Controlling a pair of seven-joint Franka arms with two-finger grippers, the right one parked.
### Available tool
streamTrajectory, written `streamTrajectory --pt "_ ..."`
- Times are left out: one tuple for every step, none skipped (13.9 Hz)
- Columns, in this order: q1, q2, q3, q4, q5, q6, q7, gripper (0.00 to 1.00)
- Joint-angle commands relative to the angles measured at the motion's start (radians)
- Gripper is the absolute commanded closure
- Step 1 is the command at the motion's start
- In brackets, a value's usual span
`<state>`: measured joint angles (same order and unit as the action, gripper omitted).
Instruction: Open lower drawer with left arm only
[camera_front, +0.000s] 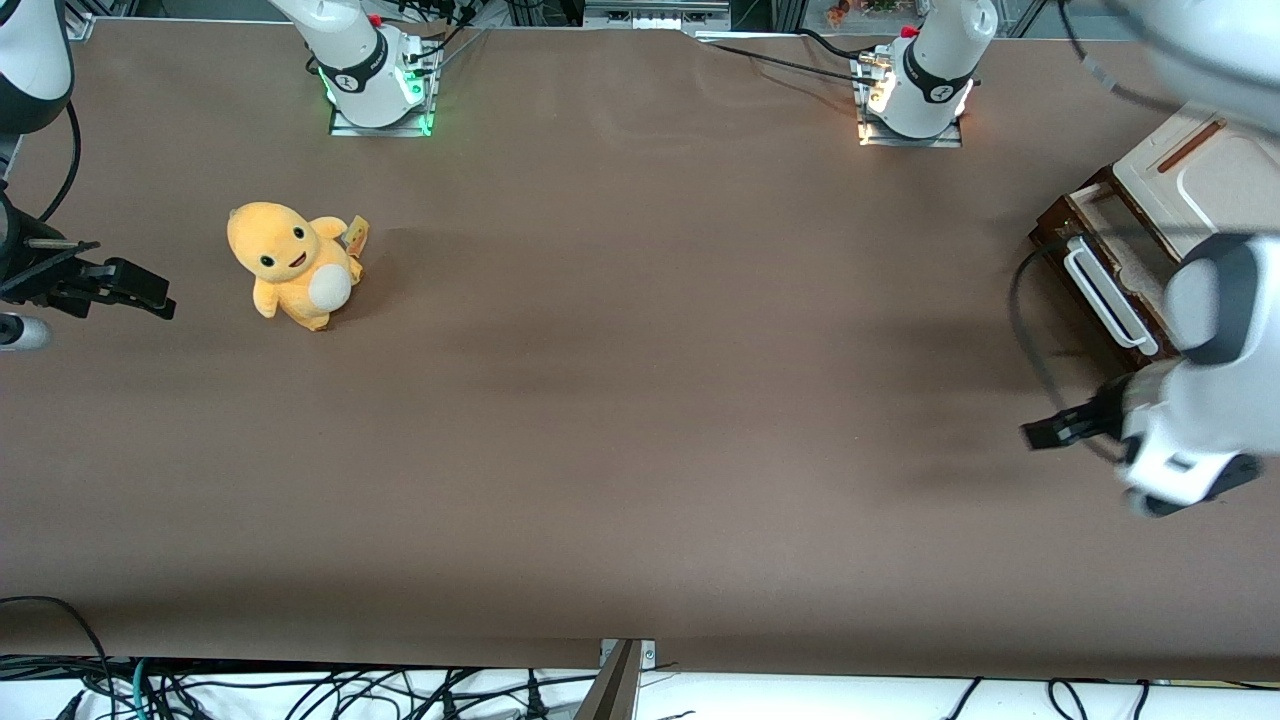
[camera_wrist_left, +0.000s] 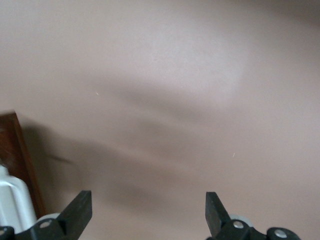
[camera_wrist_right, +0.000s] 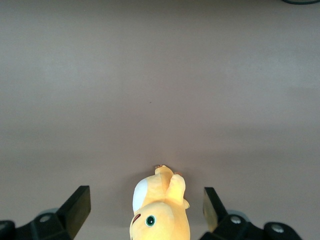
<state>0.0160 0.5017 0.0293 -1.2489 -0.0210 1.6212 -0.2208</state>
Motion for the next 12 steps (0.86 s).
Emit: streamTrajectory --pt "0.033 -0.231 0.011 -0.245 -0.022 0.065 0.226 0.00" --pt "0.030 -0.279 0.011 -0.269 -0.014 0.068 0.241 0.00" --pt "0.019 -0.332 0.011 -0.302 -0.014 0.075 0.239 0.00" --pt "0.003 -0.385 0.011 -0.325 -0.016 0.095 0.233 0.00" --pt "-0.013 -0.411 0.011 -0.333 -0.014 0.097 0.239 0.00" --pt "-0.031 -0.433 0.011 -0.334 -0.014 0.097 0.238 0.00" --pt "-0.048 -0.457 0.011 -0.337 -0.014 0.092 0.235 0.00" --pt "-0.062 -0.479 0.011 -0.368 -0.014 0.083 0.233 0.00" --pt "-0.083 -0.492 0.009 -0.378 -0.014 0.071 0.232 0.00" --pt "-0.090 -0.493 0.008 -0.385 -0.013 0.062 0.230 0.00" --pt "-0.088 -0.494 0.004 -0.386 -0.013 0.060 0.230 0.00" --pt "-0.081 -0.499 0.004 -0.388 -0.014 0.060 0.233 0.00"
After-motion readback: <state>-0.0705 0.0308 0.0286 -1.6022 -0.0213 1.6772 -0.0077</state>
